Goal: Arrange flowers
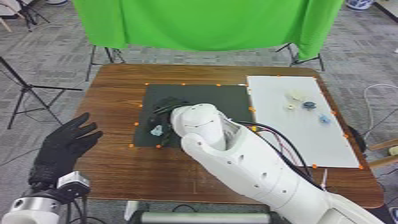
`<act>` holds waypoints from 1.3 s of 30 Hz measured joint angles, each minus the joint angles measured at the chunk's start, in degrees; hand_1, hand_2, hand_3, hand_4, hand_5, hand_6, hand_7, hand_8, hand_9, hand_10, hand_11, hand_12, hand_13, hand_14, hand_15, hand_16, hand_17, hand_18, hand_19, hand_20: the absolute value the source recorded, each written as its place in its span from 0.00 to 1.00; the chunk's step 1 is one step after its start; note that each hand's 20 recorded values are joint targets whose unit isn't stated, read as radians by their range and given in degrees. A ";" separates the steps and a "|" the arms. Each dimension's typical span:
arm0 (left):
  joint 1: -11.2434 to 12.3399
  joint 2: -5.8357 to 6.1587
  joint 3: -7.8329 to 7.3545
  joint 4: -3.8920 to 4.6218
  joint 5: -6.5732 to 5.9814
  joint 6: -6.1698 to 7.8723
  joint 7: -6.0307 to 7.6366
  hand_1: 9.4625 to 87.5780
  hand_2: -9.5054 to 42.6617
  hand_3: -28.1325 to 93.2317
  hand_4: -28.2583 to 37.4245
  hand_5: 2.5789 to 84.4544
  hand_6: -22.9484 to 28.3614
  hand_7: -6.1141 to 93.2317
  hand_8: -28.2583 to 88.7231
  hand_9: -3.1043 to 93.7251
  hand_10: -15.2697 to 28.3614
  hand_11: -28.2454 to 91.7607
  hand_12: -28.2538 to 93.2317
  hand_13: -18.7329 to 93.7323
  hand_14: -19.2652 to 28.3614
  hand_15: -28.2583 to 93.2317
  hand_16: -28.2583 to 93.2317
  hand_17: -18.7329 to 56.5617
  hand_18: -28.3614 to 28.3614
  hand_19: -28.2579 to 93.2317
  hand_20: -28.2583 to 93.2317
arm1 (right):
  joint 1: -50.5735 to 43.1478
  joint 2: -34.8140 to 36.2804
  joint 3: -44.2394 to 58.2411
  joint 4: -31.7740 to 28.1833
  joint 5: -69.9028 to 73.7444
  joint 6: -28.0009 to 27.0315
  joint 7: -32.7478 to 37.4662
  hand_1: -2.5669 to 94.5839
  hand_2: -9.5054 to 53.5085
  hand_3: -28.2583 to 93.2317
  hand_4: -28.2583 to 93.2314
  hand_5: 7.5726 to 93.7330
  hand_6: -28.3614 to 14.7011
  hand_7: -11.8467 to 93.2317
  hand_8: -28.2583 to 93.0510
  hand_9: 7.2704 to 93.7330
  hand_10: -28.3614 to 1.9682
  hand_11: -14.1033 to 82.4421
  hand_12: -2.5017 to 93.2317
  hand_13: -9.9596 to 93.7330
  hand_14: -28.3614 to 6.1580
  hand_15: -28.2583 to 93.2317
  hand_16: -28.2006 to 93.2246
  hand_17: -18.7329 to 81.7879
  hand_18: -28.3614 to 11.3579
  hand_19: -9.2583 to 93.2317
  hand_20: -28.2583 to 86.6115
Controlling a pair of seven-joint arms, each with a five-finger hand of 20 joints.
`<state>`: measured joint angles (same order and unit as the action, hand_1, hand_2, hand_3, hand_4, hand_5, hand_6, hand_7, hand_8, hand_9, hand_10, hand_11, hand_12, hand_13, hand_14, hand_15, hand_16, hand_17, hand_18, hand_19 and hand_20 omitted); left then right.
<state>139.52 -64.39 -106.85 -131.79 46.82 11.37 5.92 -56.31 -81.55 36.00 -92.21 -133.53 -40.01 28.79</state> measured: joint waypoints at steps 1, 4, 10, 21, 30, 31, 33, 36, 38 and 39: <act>0.12 0.00 -0.03 -0.07 0.00 0.01 0.00 0.19 0.29 0.92 0.13 0.42 0.65 0.21 0.15 0.38 0.80 0.45 0.30 0.39 0.96 0.62 0.15 0.13 0.92 0.72 0.17 | 0.00 0.06 -0.08 -0.29 0.04 0.03 0.12 0.00 0.35 0.94 0.01 0.53 0.43 0.20 0.14 0.43 0.40 0.29 0.15 0.40 0.02 1.00 0.31 0.28 0.13 0.91 0.76; 0.36 -0.01 -0.07 -0.25 0.00 0.13 0.00 0.19 0.28 0.92 0.13 0.42 0.65 0.21 0.15 0.38 0.80 0.45 0.30 0.39 0.96 0.62 0.15 0.13 0.92 0.72 0.17 | -0.01 0.21 -0.14 -0.96 0.24 0.18 0.43 0.00 0.35 0.95 0.01 0.55 0.42 0.20 0.14 0.44 0.38 0.29 0.15 0.41 0.02 1.00 0.32 0.29 0.12 0.91 0.76; 0.70 -0.05 -0.12 -0.52 0.00 0.41 0.01 0.19 0.29 0.92 0.13 0.42 0.65 0.21 0.15 0.38 0.80 0.45 0.30 0.39 0.96 0.63 0.15 0.13 0.92 0.72 0.17 | -0.41 0.39 0.13 -1.61 0.42 0.28 0.68 0.00 0.35 0.95 0.01 0.52 0.45 0.20 0.14 0.44 0.36 0.29 0.15 0.41 0.01 1.00 0.32 0.29 0.10 0.90 0.78; 1.05 -0.13 -0.11 -0.67 0.01 0.55 0.05 0.19 0.29 0.92 0.13 0.43 0.65 0.21 0.15 0.38 0.80 0.45 0.30 0.39 0.96 0.63 0.15 0.13 0.92 0.72 0.17 | -1.58 -0.13 1.10 -1.61 0.35 -0.87 1.14 0.01 0.33 0.94 0.02 0.44 0.57 0.24 0.13 0.39 0.10 0.29 0.17 0.40 0.00 1.00 0.30 0.28 0.05 0.88 0.80; 2.22 -0.14 -0.11 -0.92 -0.01 1.07 0.37 0.19 0.29 0.92 0.13 0.43 0.65 0.21 0.15 0.38 0.80 0.45 0.30 0.39 0.96 0.63 0.15 0.13 0.92 0.72 0.17 | -0.89 0.45 0.37 -2.31 0.89 -0.39 1.87 0.01 0.32 0.94 0.02 0.41 0.64 0.25 0.12 0.37 0.03 0.27 0.17 0.40 0.00 0.99 0.29 0.28 0.02 0.87 0.80; 2.29 -0.14 -0.10 -0.92 -0.01 1.12 0.37 0.19 0.29 0.92 0.13 0.43 0.65 0.21 0.15 0.38 0.80 0.45 0.30 0.39 0.96 0.63 0.15 0.13 0.92 0.72 0.17 | -0.68 0.57 0.18 -2.43 0.97 -0.27 1.92 0.01 0.32 0.94 0.02 0.40 0.64 0.25 0.12 0.36 0.03 0.27 0.17 0.40 0.00 0.99 0.29 0.28 0.02 0.87 0.80; 2.42 -0.14 -0.05 -0.94 -0.02 1.30 0.40 0.19 0.29 0.92 0.13 0.43 0.65 0.21 0.15 0.38 0.80 0.45 0.30 0.39 0.96 0.63 0.15 0.13 0.92 0.72 0.17 | -0.32 0.74 0.02 -2.65 0.94 -0.09 1.91 0.01 0.32 0.94 0.02 0.39 0.64 0.26 0.12 0.36 0.03 0.27 0.17 0.40 0.00 0.99 0.29 0.28 0.02 0.87 0.80; 2.72 -0.14 0.15 -1.03 -0.06 1.73 0.81 0.19 0.29 0.92 0.13 0.43 0.65 0.21 0.15 0.38 0.80 0.45 0.30 0.39 0.96 0.63 0.15 0.13 0.92 0.72 0.17 | 0.08 1.18 -0.20 -3.34 0.66 0.66 1.75 0.01 0.32 0.93 0.02 0.38 0.62 0.26 0.12 0.36 0.03 0.27 0.17 0.41 0.00 0.98 0.29 0.30 0.02 0.87 0.79; 3.09 -0.11 0.34 -1.15 -0.10 2.06 1.24 0.19 0.29 0.92 0.13 0.43 0.65 0.21 0.15 0.38 0.80 0.45 0.30 0.39 0.96 0.63 0.15 0.13 0.92 0.72 0.17 | 0.24 1.69 -0.26 -4.00 0.64 2.19 1.63 0.01 0.32 0.93 0.03 0.37 0.60 0.26 0.12 0.36 0.05 0.27 0.17 0.41 0.00 0.97 0.28 0.30 0.02 0.87 0.79; 3.33 -0.07 0.45 -1.23 -0.13 2.25 1.50 0.19 0.29 0.92 0.13 0.43 0.65 0.21 0.15 0.38 0.80 0.45 0.30 0.39 0.96 0.63 0.15 0.13 0.92 0.72 0.17 | 0.26 2.01 -0.20 -4.45 0.71 3.42 1.55 0.02 0.32 0.94 0.03 0.37 0.60 0.26 0.12 0.36 0.05 0.28 0.17 0.42 0.00 0.97 0.28 0.30 0.02 0.87 0.79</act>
<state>142.85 -64.46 -106.40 -133.01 46.69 13.62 7.42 -56.05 -79.54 35.80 -96.66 -132.83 -36.59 30.34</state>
